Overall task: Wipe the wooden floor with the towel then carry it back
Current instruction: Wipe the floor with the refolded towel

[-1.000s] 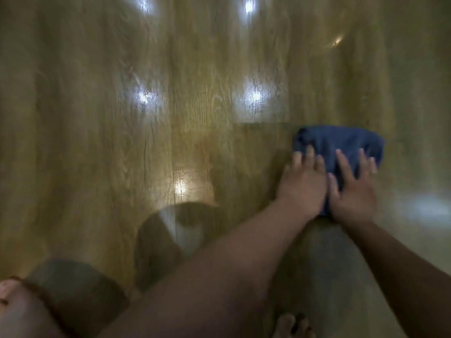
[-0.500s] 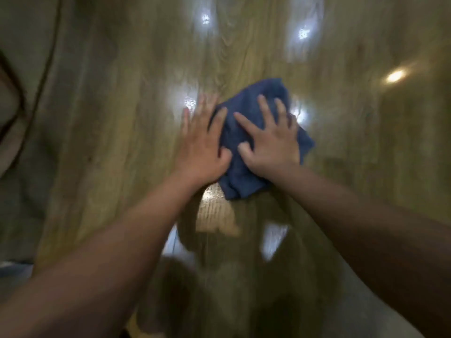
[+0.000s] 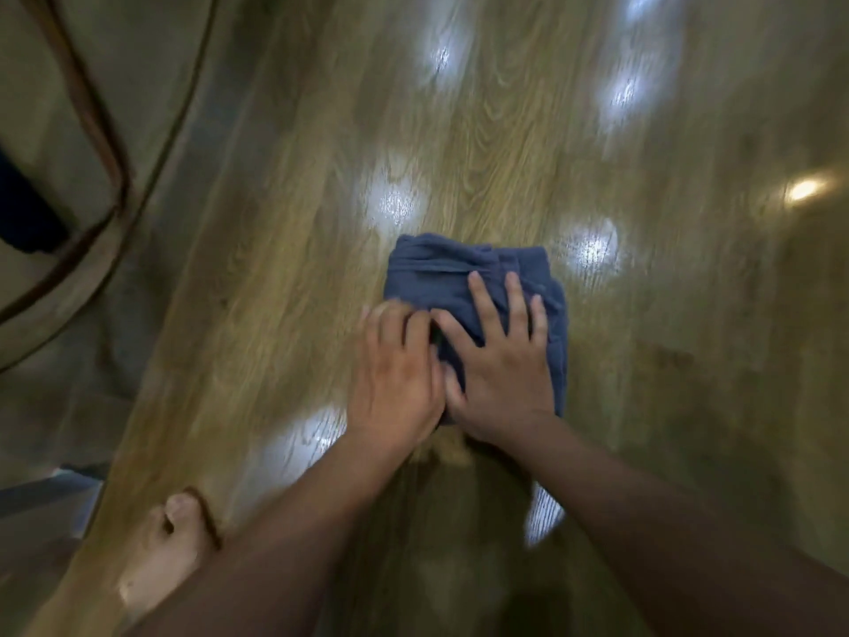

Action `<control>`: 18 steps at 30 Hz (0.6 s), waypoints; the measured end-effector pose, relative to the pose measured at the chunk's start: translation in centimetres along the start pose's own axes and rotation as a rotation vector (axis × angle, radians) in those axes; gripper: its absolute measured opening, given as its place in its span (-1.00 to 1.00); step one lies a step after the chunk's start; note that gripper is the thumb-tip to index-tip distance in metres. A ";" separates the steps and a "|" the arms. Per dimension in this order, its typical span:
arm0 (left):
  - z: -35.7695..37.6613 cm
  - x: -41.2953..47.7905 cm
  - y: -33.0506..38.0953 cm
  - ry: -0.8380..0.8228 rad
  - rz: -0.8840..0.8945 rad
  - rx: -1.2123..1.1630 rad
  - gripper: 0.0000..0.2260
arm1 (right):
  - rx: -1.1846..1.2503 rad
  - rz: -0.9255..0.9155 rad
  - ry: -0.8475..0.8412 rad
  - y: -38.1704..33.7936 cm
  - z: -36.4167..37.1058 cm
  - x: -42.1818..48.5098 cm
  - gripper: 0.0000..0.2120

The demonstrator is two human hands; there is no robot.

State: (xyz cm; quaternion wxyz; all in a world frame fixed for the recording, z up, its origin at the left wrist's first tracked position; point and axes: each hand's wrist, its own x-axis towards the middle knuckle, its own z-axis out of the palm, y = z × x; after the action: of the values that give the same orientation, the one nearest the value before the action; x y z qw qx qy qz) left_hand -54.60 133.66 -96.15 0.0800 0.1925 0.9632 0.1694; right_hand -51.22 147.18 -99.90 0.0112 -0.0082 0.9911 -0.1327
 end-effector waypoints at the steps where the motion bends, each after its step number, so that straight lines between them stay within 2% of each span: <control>1: 0.4 1.5 0.0 -0.010 0.056 -0.015 -0.56 | -0.025 -0.016 -0.005 0.3 0.0 0.6 -0.45; 3: 0.7 4.4 -0.2 -0.094 0.111 -0.034 -0.41 | -0.055 -0.034 -0.006 0.7 0.0 1.9 -0.41; 5: 0.9 6.3 -0.6 -0.113 0.142 -0.050 -0.37 | -0.067 -0.030 -0.008 1.5 -0.3 3.3 -0.40; 10: 0.7 15.6 -0.9 -0.045 0.070 0.017 -0.40 | -0.089 -0.063 -0.037 5.4 -2.2 13.0 -0.41; 14: 0.3 25.3 -1.0 -0.053 0.004 0.111 -0.46 | -0.232 -0.060 -0.163 10.0 -3.7 22.5 -0.36; 16: 0.4 25.9 -1.1 -0.025 0.037 0.144 -0.49 | -0.269 -0.052 -0.176 10.7 -3.6 22.9 -0.36; 18: 0.6 24.4 -1.3 -0.023 0.078 0.170 -0.47 | -0.205 0.017 -0.118 9.7 -3.3 20.7 -0.38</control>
State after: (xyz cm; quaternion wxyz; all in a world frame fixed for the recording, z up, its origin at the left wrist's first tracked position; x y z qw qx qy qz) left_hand -77.20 142.42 -99.32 0.0675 0.2380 0.9649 0.0877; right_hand -72.07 157.05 -99.69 0.0698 -0.0086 0.9971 -0.0298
